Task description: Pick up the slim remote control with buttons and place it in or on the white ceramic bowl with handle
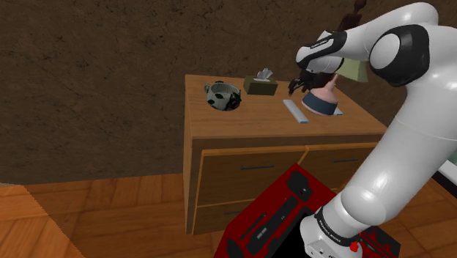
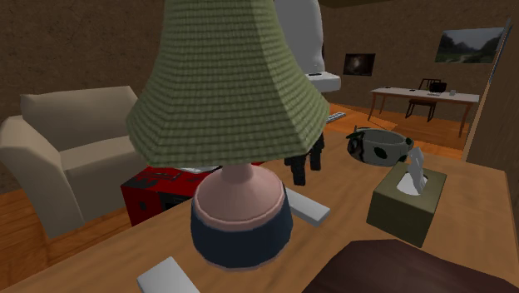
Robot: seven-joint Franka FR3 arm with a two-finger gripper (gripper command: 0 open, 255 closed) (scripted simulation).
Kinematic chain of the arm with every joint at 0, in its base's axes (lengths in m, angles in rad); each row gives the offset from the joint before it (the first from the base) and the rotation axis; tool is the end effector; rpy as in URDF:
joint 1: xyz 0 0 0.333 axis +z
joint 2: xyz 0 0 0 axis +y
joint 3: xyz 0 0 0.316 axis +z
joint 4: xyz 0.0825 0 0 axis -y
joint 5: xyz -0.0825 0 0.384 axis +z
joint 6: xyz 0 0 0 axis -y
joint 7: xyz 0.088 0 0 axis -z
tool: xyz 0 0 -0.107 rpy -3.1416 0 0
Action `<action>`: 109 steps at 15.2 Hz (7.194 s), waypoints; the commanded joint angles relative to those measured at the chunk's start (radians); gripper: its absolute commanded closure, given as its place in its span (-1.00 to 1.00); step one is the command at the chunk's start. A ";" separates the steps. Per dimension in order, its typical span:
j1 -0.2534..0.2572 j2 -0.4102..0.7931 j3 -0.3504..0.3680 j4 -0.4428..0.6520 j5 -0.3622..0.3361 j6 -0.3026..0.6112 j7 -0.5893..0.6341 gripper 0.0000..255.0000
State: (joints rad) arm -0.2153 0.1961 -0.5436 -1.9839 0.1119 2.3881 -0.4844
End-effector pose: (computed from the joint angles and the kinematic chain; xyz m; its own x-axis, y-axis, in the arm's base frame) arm 0.4526 -0.4106 0.4048 0.9307 -0.3022 0.2062 -0.3301 -0.9367 0.1168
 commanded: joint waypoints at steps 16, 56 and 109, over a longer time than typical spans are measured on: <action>-0.027 -0.011 0.004 -0.096 0.003 -0.132 -0.022 -1.00; -0.066 0.068 0.050 -0.053 0.035 -0.108 -0.026 1.00; 0.161 0.041 0.186 0.394 -0.045 -0.566 0.412 1.00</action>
State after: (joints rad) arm -0.0659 0.2262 -0.3660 -1.6138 0.0644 1.8311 -0.0945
